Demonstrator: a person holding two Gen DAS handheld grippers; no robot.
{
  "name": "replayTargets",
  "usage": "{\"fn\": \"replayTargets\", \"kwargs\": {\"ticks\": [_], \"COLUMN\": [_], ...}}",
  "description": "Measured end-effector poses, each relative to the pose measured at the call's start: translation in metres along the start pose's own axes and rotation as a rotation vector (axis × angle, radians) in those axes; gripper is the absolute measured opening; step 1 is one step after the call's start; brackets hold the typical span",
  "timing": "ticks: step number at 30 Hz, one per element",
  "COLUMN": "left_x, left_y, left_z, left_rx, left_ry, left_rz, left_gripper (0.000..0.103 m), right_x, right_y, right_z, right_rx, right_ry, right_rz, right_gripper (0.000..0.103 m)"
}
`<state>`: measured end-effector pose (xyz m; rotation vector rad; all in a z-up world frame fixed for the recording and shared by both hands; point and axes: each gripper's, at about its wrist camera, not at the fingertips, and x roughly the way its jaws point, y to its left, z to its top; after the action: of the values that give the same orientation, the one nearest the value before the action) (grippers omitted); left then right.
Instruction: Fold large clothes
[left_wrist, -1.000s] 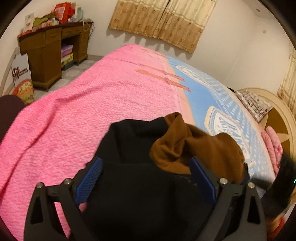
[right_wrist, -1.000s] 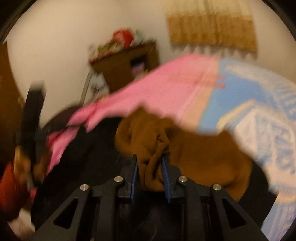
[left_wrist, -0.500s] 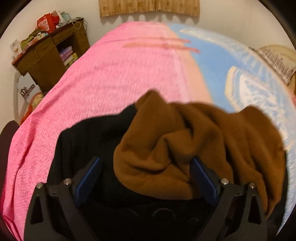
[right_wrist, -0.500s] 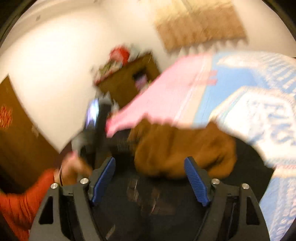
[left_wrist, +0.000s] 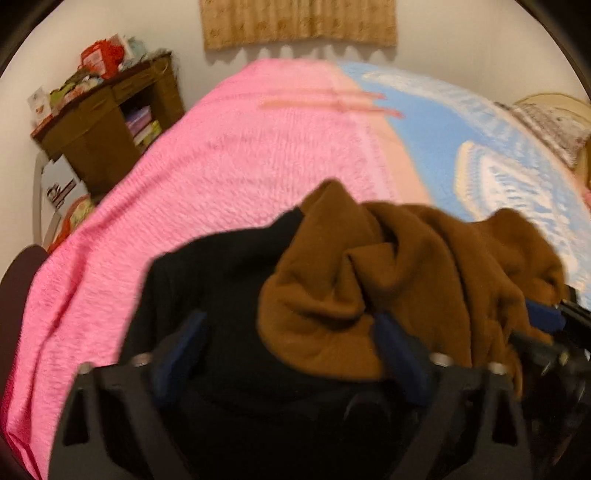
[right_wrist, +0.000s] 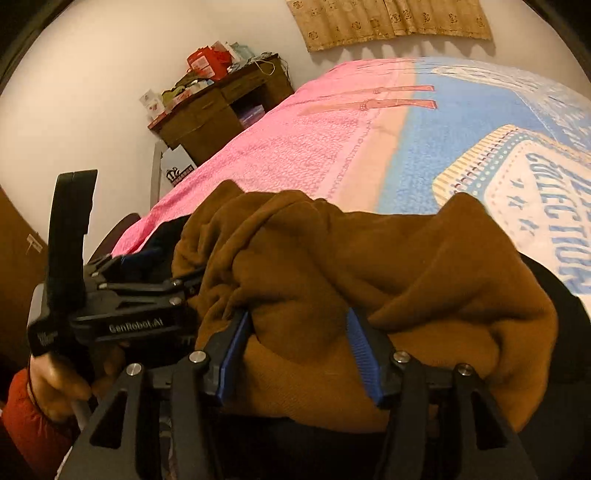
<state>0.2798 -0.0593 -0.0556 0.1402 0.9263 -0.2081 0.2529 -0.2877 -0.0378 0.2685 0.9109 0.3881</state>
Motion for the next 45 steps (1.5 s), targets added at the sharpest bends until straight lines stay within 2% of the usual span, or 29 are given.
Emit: {"fn": "replayTargets", "kwargs": {"ticks": [2, 4, 5, 8, 14, 16, 19, 21, 22, 23, 25, 29, 30, 32, 33, 36, 39, 42, 45], "left_x": [-0.034, -0.074, -0.092, -0.148, -0.213, -0.228, -0.239, -0.238, -0.235, -0.23, -0.22, -0.201, -0.195, -0.189, -0.187, -0.174, -0.158, -0.156, -0.157], "left_y": [0.019, 0.049, 0.064, 0.115, 0.174, 0.183, 0.184, 0.18, 0.179, 0.175, 0.169, 0.157, 0.151, 0.144, 0.142, 0.137, 0.136, 0.136, 0.135], "left_z": [-0.008, -0.023, -0.032, -0.075, -0.162, -0.194, -0.235, -0.257, -0.264, -0.271, -0.282, -0.309, -0.313, -0.32, -0.324, -0.333, -0.34, -0.342, -0.343], "left_rx": [0.007, -0.003, -0.019, -0.07, -0.089, -0.078, -0.047, -0.052, -0.059, -0.065, -0.068, -0.079, -0.073, -0.068, -0.065, -0.057, -0.093, -0.107, -0.095], "left_ry": [-0.069, -0.134, -0.16, -0.227, -0.254, -0.249, -0.225, -0.21, -0.199, -0.189, -0.167, -0.126, -0.119, -0.112, -0.106, -0.059, -0.014, -0.041, -0.057], "left_rz": [-0.025, -0.049, -0.051, -0.084, -0.098, -0.119, -0.174, -0.23, -0.253, -0.265, -0.274, -0.316, -0.321, -0.332, -0.338, -0.325, -0.354, -0.355, -0.351], "left_gripper": [0.087, 0.094, 0.1, 0.101, 0.101, 0.101, 0.101, 0.101, 0.101, 0.101, 0.101, 0.1, 0.099, 0.098, 0.098, 0.098, 0.098, 0.098, 0.098], "right_x": [-0.032, -0.071, -0.093, -0.161, -0.293, -0.345, -0.424, -0.463, -0.471, -0.475, -0.46, -0.382, -0.354, -0.316, -0.305, -0.289, -0.28, -0.283, -0.311], "right_y": [0.001, -0.001, 0.001, 0.009, 0.031, 0.041, 0.064, 0.084, 0.092, 0.101, 0.111, 0.103, 0.097, 0.087, 0.082, 0.077, 0.079, 0.081, 0.091], "right_z": [-0.01, -0.029, -0.039, -0.071, -0.158, -0.192, -0.238, -0.265, -0.275, -0.285, -0.304, -0.332, -0.342, -0.355, -0.36, -0.369, -0.364, -0.362, -0.362], "right_rx": [0.072, 0.121, 0.138, 0.152, 0.166, 0.174, 0.153, 0.076, 0.042, 0.01, -0.007, 0.106, 0.138, 0.186, 0.198, 0.186, 0.133, 0.105, 0.053], "right_ry": [-0.054, -0.097, -0.124, -0.221, -0.384, -0.449, -0.528, -0.55, -0.547, -0.539, -0.486, -0.346, -0.301, -0.231, -0.222, -0.198, -0.141, -0.084, -0.148], "right_rz": [0.05, 0.088, 0.095, 0.09, 0.086, 0.138, 0.285, 0.359, 0.351, 0.313, 0.232, 0.074, 0.043, 0.0, -0.009, -0.057, -0.147, -0.208, -0.28], "right_gripper": [0.057, 0.057, 0.057, 0.057, 0.057, 0.057, 0.057, 0.071, 0.087, 0.091, 0.091, 0.09, 0.086, 0.065, 0.063, 0.063, 0.063, 0.063, 0.063]}}
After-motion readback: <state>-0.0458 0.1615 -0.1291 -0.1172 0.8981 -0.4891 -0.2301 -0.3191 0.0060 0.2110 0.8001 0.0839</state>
